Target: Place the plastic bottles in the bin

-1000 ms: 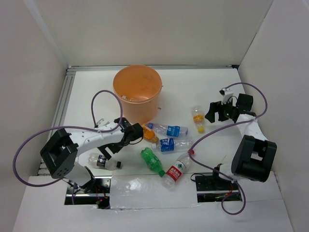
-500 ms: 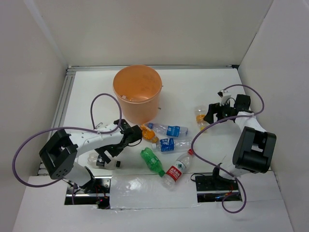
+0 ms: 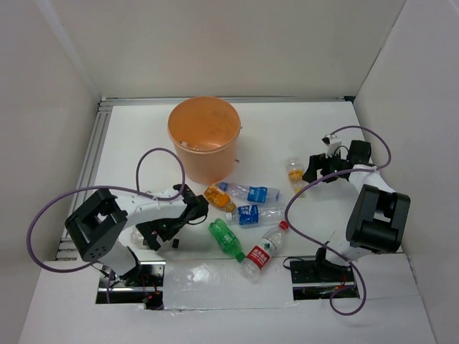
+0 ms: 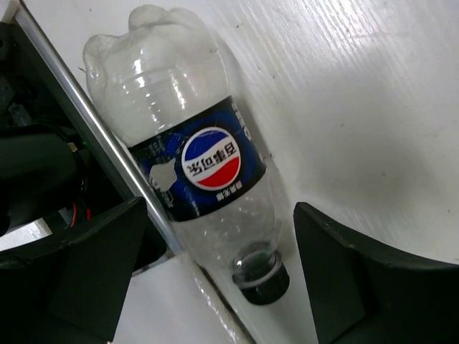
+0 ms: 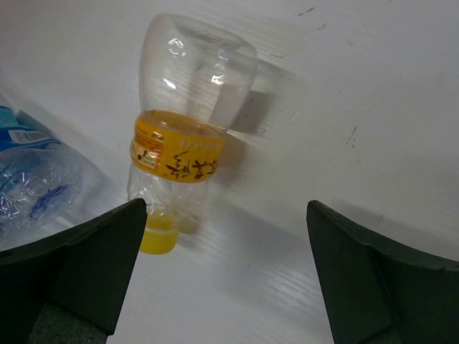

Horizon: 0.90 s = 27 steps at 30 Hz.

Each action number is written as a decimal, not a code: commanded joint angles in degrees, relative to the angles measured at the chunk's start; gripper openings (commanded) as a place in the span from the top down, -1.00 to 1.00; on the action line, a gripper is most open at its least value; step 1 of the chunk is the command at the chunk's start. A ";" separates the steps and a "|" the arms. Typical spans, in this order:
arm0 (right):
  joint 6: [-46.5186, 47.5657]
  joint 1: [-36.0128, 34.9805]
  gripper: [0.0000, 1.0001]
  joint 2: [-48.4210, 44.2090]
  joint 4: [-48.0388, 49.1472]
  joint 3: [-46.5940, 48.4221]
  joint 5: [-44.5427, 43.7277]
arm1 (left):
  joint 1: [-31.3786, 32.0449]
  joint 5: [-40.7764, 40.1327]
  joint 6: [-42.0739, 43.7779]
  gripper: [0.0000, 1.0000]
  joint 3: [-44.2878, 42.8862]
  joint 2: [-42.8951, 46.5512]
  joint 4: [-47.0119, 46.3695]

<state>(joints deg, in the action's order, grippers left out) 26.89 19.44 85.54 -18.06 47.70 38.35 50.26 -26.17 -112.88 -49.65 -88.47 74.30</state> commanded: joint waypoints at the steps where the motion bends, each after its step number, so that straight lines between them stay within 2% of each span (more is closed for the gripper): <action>1: 1.23 0.33 -0.98 0.16 -0.74 2.31 0.50 | -1.74 -2.92 -22.30 -0.86 1.31 -1.88 -1.70; 6: 2.89 0.33 -0.98 -1.07 -1.97 2.31 0.50 | -3.06 -3.53 -19.05 -0.43 5.26 -2.07 -7.58; 7: 3.42 0.33 -0.98 -1.07 -1.97 2.31 0.50 | -3.06 -4.14 -18.00 -0.18 5.26 -2.06 -9.07; 10: 3.43 0.33 -0.98 -2.13 -2.50 1.78 0.50 | -3.59 -6.69 -14.66 0.30 5.88 1.18 -10.93; 11: 3.43 0.33 -0.98 -2.13 -2.50 1.78 0.50 | -3.59 -7.57 -11.69 0.68 5.10 1.89 -10.93; 13: 3.43 0.33 -0.98 -2.74 -2.50 2.30 -0.20 | -2.28 -11.77 -8.34 0.95 1.59 3.73 -10.06; 15: 2.91 0.33 -0.98 -2.74 -2.50 2.92 -0.90 | 0.70 -14.86 -6.05 1.00 -4.62 4.79 -4.64; 17: 2.38 0.33 -0.98 -2.74 -2.50 3.45 -2.31 | 3.69 -20.56 -6.64 1.00 -10.00 5.32 0.81; 18: 2.37 0.33 -0.98 -2.14 -2.50 3.97 -2.31 | 6.66 -24.93 -5.00 1.00 -15.60 6.10 4.06; 20: 1.76 0.33 -0.98 -1.43 -1.98 3.98 -2.84 | 8.97 -28.04 1.23 1.00 -20.12 7.86 4.10; 22: 1.76 0.33 -0.98 -0.90 -1.97 5.03 -2.84 | 11.52 -30.24 1.87 1.00 -25.04 10.24 4.10; 26: 1.24 0.33 -0.98 0.24 -3.20 6.26 -1.43 | 14.51 -38.57 9.15 1.00 -35.49 8.84 2.70; 27: 1.23 0.33 -0.98 0.24 -3.20 6.26 -1.43 | 15.04 -40.34 16.04 1.00 -37.78 8.32 0.25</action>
<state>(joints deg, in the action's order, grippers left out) 28.80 19.44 85.38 -20.60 51.35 36.16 64.10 -55.00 -106.52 -82.35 -79.31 73.91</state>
